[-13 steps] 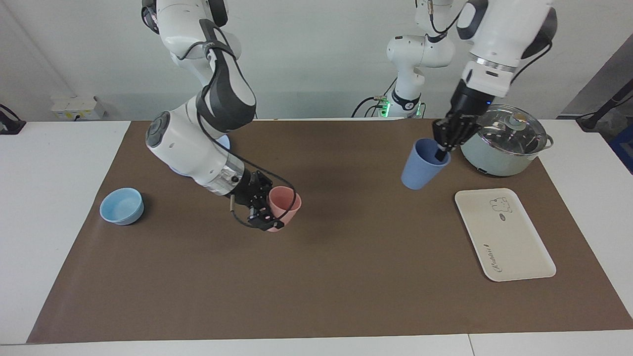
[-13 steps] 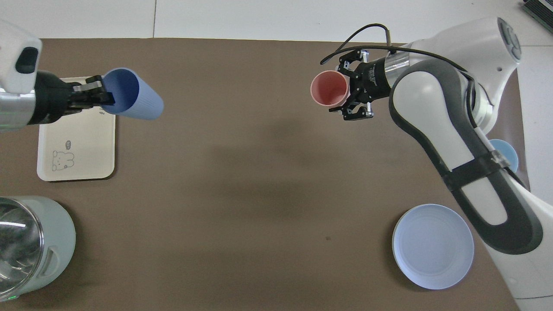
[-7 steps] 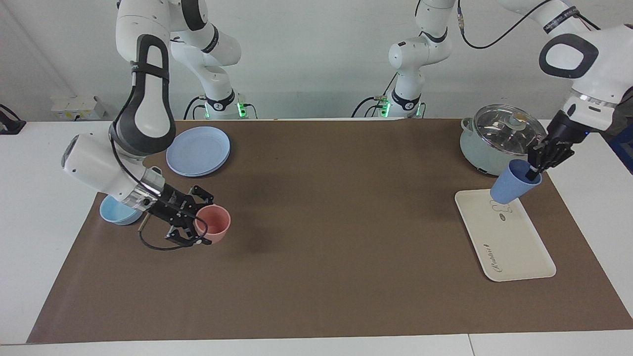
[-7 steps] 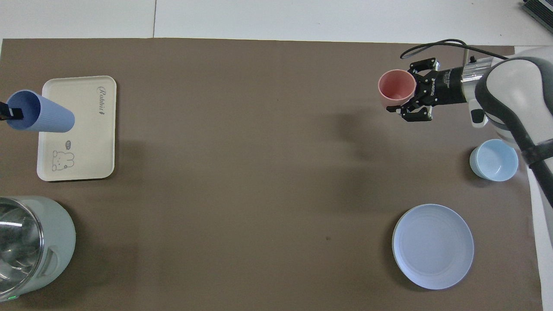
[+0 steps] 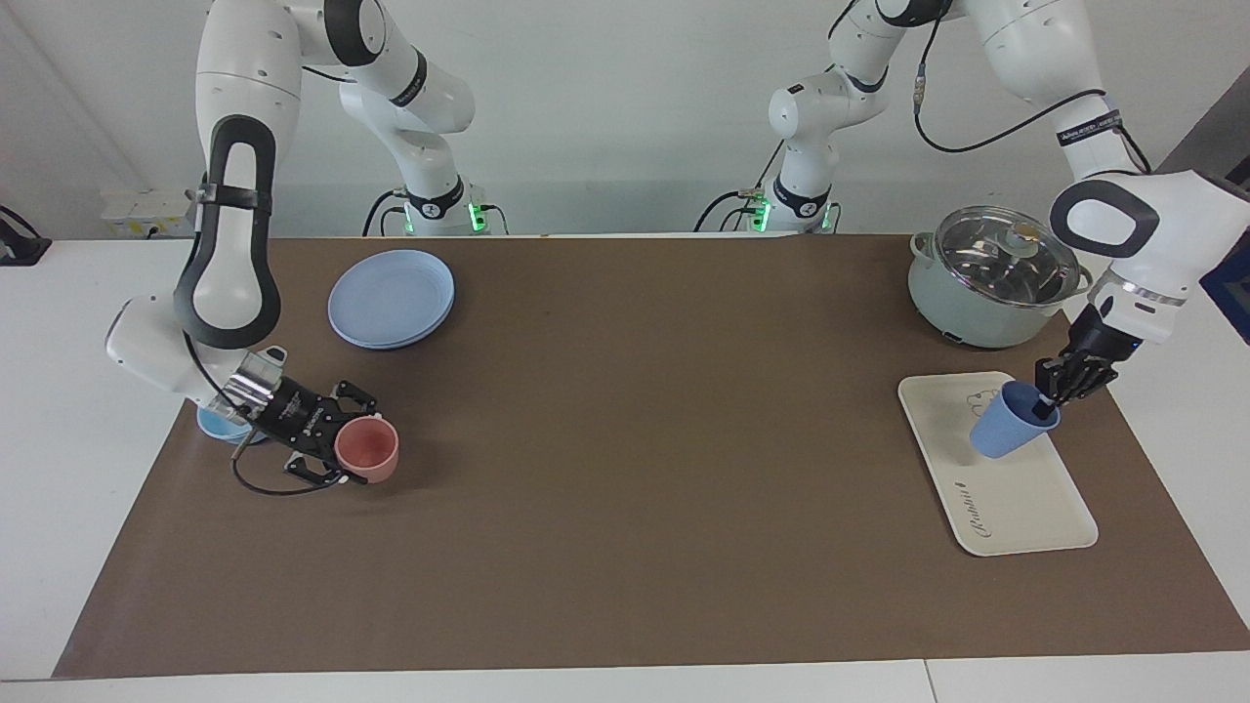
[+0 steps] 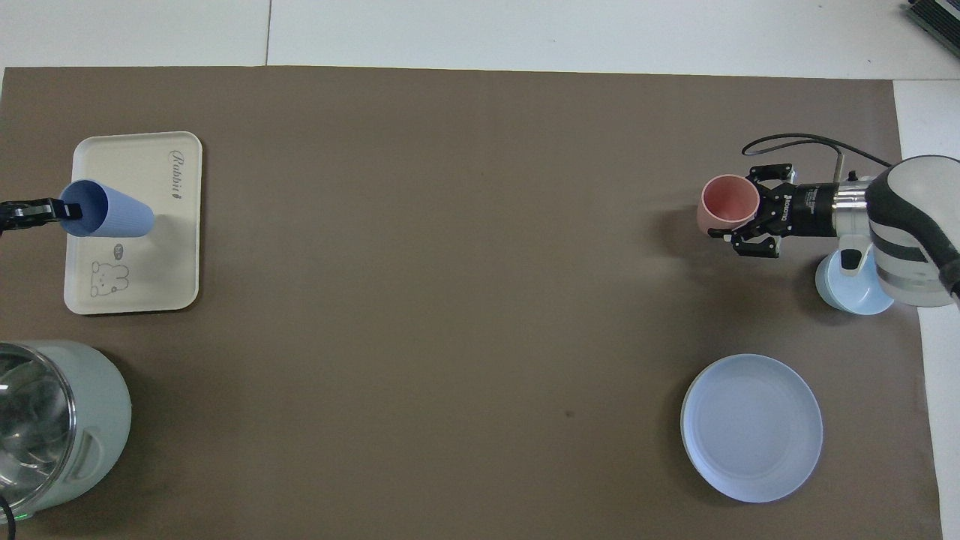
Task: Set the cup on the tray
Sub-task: 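Lower the blue cup upright onto the tray and release with the left gripper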
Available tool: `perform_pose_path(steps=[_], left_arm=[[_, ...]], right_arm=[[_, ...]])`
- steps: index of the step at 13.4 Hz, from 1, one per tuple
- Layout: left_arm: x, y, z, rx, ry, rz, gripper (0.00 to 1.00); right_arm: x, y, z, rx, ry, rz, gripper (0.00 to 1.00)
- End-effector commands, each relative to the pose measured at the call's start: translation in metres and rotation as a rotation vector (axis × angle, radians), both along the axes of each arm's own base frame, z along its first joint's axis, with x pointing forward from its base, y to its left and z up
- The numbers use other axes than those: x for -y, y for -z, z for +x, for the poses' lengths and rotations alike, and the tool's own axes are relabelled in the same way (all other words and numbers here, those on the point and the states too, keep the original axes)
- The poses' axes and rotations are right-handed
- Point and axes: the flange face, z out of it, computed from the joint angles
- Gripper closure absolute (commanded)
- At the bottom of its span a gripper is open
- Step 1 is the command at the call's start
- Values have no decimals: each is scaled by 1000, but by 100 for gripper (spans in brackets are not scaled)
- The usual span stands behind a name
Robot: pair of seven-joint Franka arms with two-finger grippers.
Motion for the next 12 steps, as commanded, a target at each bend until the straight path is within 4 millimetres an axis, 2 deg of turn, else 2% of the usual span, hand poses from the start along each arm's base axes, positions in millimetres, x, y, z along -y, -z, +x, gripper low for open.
perform_pose_path(steps=[1,2,3,4,5,6,7,8,10,12], left_arm=[[1,9,-8,20,19,8,100],[2,14,-10,16,26,11,100],[2,17,-11,21,34,19,83],[2,23,-14,26,42,33,65],[3,29,-17,26,46,36,54],[4,28,-17,28,45,32,50],[3,25,-15,34,36,16,22],[0,16,-13,48,31,15,0],[-1,-28,-4,71,66,12,0],[1,-67,-8,64,131,76,0]], right_arm=[[5,10,-11,65,-34,-7,100],[7,14,-17,72,-50,-10,100],[6,15,-19,67,-51,-8,100],[6,18,-23,64,-56,-10,69],[5,20,-25,72,-70,-20,1],[7,19,-24,92,-71,-40,0],[8,19,-24,96,-71,-44,0],[11,18,-24,101,-75,-51,0],[21,10,-25,128,-83,-79,0],[34,2,-26,184,-136,-138,0]])
